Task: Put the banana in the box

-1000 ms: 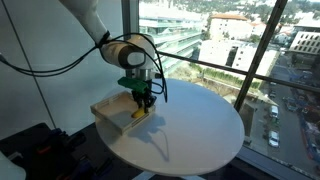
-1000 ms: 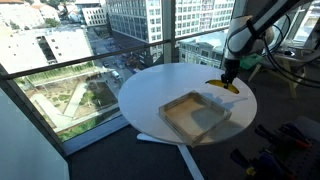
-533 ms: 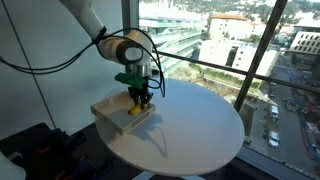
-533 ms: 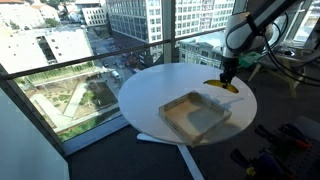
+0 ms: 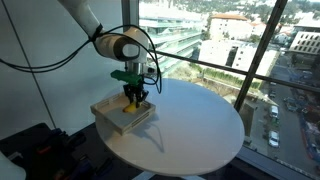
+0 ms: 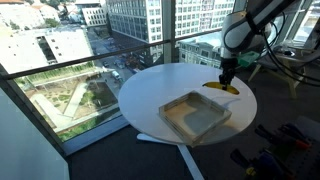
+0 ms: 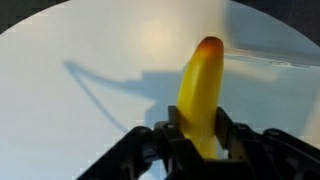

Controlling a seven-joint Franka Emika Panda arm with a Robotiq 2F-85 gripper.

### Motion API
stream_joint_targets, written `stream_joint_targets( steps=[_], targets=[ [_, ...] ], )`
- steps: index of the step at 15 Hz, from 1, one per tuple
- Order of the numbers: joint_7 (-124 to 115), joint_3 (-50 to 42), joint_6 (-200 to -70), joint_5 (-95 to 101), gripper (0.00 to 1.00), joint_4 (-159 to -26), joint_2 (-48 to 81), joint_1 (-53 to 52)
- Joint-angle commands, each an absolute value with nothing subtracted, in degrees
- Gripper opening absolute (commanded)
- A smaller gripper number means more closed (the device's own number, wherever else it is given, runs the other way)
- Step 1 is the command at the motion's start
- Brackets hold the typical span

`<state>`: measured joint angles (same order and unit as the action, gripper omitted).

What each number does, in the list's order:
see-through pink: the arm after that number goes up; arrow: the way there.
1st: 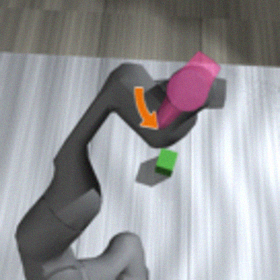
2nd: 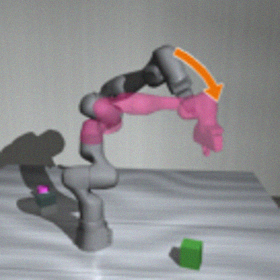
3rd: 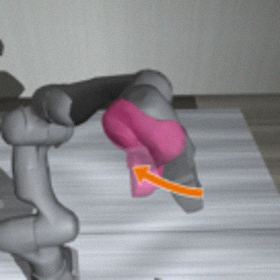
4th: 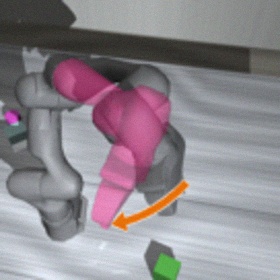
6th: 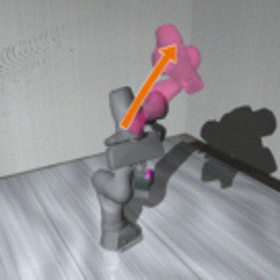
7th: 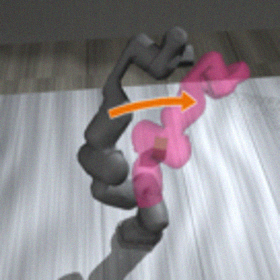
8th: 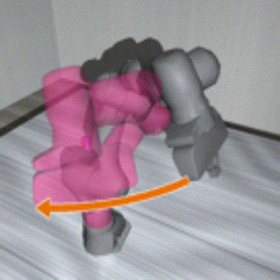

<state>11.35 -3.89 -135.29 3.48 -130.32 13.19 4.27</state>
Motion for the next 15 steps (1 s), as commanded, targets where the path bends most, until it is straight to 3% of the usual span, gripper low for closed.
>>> stream_joint_targets(
  steps=[1,15],
  targets=[
    [11.15,-3.4,-132.73,5.23,0.14,-130.38,11.63,3.77],
    [12.04,-0.65,-131.81,6.1,0.14,-129.91,11.88,1.51]
  ],
)
